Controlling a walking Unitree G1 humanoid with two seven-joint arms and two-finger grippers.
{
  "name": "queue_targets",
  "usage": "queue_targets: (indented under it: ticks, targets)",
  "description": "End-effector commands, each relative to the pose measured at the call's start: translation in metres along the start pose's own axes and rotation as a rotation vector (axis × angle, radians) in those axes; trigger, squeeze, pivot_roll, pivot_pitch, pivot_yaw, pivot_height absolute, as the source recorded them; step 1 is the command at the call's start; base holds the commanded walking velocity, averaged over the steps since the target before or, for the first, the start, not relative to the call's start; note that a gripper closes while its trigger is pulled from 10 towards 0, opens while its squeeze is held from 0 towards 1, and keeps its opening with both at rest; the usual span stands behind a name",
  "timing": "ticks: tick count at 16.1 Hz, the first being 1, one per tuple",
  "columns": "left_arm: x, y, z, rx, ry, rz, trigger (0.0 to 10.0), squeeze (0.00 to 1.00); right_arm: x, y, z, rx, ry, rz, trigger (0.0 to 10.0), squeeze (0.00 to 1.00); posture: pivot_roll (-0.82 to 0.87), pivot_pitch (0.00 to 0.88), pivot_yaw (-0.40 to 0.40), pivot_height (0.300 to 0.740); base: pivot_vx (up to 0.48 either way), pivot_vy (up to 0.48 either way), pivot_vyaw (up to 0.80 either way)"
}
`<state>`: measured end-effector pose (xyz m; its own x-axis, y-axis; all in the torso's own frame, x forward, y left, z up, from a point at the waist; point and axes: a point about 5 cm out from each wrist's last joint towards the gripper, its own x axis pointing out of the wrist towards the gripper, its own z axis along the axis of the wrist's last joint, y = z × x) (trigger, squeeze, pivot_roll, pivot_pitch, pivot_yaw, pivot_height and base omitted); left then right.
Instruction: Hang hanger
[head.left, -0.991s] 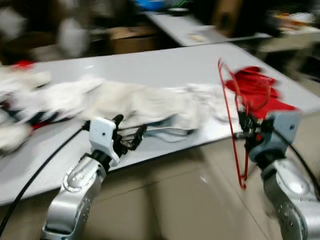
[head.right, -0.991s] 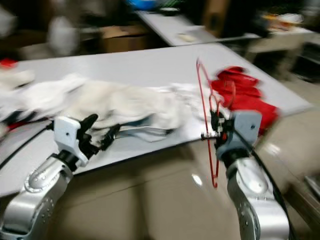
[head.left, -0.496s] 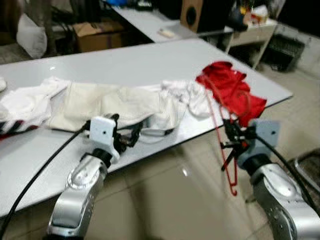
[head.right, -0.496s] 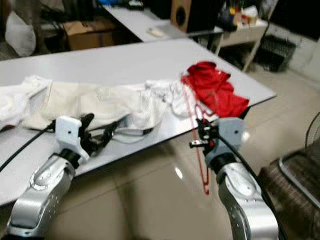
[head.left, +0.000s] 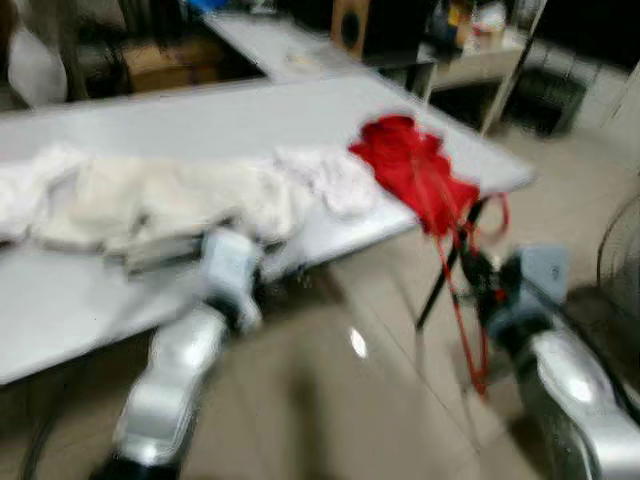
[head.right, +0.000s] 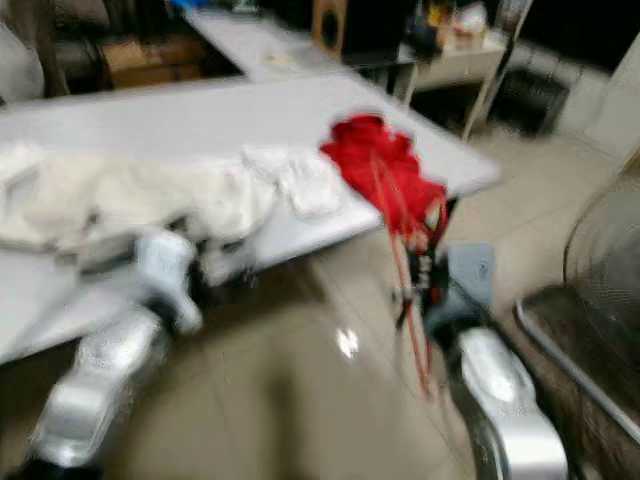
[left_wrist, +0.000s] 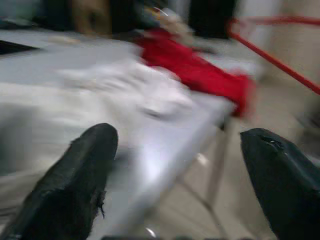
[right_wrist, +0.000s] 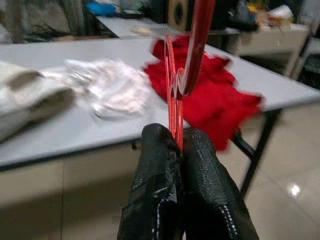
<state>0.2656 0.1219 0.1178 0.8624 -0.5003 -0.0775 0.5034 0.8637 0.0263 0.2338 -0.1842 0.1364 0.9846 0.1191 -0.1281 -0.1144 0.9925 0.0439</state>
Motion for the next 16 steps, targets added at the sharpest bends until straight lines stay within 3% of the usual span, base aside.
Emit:
queue_targets:
  ticks: [1, 3, 4, 5, 7, 9, 12, 13, 14, 15, 16]
  targets:
    - [0.005, 0.003, 0.007, 0.044, -0.020, -0.021, 10.0, 1.00, 0.002, -0.003, 0.004, 0.015, -0.026, 0.001, 10.0, 0.00, -0.14, 0.000, -0.019, 0.740, 0.000, 0.000, 0.00]
    - [0.015, 0.011, 0.007, 0.093, -0.017, 0.028, 10.0, 1.00, 0.004, -0.005, 0.002, 0.006, -0.017, -0.006, 10.0, 0.00, -0.15, 0.000, -0.009, 0.740, 0.000, 0.000, 0.00]
    - [0.021, 0.011, 0.008, 0.124, -0.011, 0.011, 10.0, 0.74, 0.003, -0.006, 0.002, 0.013, -0.023, -0.003, 10.0, 0.00, -0.14, 0.000, -0.013, 0.740, 0.000, 0.000, 0.00]
    - [0.032, 0.015, 0.008, 0.218, 0.012, -0.018, 10.0, 0.79, 0.004, -0.009, -0.003, 0.004, -0.005, -0.020, 10.0, 0.00, -0.15, 0.000, -0.018, 0.740, 0.000, 0.000, 0.00]
    - [0.049, 0.030, -0.001, 0.402, 0.122, -0.034, 10.0, 0.75, 0.006, -0.007, -0.003, -0.009, 0.003, 0.008, 10.0, 0.00, -0.16, 0.000, -0.014, 0.740, 0.000, 0.000, 0.00]
    - [0.055, 0.043, -0.003, 0.454, 0.172, -0.011, 10.0, 0.00, 0.005, -0.007, -0.005, -0.023, 0.017, 0.019, 10.0, 0.00, -0.17, 0.000, -0.015, 0.740, 0.000, 0.000, 0.00]
    - [0.064, 0.071, 0.005, 0.500, 0.226, 0.052, 10.0, 0.00, 0.003, -0.004, -0.007, -0.027, 0.036, 0.053, 10.0, 0.00, -0.18, 0.000, -0.014, 0.740, 0.000, 0.000, 0.00]
    - [0.066, 0.076, 0.005, 0.494, 0.243, 0.028, 5.0, 0.00, 0.002, -0.003, -0.008, -0.030, 0.044, 0.066, 10.0, 0.00, -0.18, 0.000, -0.013, 0.740, 0.000, 0.000, 0.00]
    - [0.065, 0.080, 0.006, 0.454, 0.261, 0.016, 1.7, 0.00, 0.002, -0.003, -0.008, -0.032, 0.047, 0.073, 10.0, 0.00, -0.18, 0.000, -0.012, 0.740, 0.000, 0.000, 0.00]
    - [0.065, 0.083, 0.007, 0.404, 0.260, 0.014, 0.0, 0.00, 0.002, -0.003, -0.009, -0.031, 0.047, 0.074, 10.0, 0.00, -0.18, 0.000, -0.013, 0.740, 0.000, 0.000, 0.00]
    - [0.065, 0.084, 0.009, 0.374, 0.255, 0.001, 0.0, 0.00, 0.002, -0.003, -0.009, -0.030, 0.050, 0.075, 10.0, 0.00, -0.18, 0.000, -0.016, 0.740, 0.000, 0.000, 0.00]
